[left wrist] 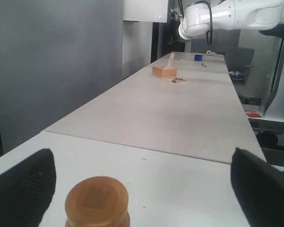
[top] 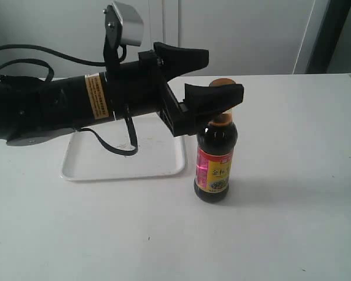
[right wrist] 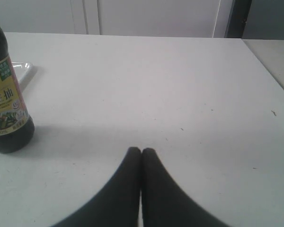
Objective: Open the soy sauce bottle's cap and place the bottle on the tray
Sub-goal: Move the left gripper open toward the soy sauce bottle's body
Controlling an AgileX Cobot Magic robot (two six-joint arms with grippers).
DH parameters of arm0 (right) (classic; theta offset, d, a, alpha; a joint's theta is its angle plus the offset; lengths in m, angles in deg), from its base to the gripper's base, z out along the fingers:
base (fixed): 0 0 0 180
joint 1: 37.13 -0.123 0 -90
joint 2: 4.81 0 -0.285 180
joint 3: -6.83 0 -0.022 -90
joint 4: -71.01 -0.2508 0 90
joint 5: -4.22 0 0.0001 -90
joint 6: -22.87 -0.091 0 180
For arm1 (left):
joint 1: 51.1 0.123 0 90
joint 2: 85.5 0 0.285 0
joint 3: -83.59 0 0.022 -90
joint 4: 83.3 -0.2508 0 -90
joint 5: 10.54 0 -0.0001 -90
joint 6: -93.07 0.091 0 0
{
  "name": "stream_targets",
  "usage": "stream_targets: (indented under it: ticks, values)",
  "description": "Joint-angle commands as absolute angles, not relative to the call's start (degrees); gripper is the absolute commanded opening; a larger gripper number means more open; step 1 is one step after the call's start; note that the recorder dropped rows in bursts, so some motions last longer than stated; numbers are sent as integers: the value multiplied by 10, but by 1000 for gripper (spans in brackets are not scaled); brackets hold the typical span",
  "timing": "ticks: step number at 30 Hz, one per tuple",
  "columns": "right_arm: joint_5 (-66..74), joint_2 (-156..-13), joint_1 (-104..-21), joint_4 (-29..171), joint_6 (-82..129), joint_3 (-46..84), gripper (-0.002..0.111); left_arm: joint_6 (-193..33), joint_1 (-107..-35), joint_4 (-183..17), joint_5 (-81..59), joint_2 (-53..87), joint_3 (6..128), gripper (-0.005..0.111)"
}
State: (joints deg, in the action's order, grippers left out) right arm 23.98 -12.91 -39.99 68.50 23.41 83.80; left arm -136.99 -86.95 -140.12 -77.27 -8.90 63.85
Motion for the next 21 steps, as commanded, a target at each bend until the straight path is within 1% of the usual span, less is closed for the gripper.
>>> stream_targets:
  ticks: [1,21]
  values:
    - [238,-126,-401,689,232,840,0,-1376,-873,-1410,-782,-107,652,105]
    - [238,-126,-401,689,232,840,0,-1371,-873,-1406,-803,-187,658,105]
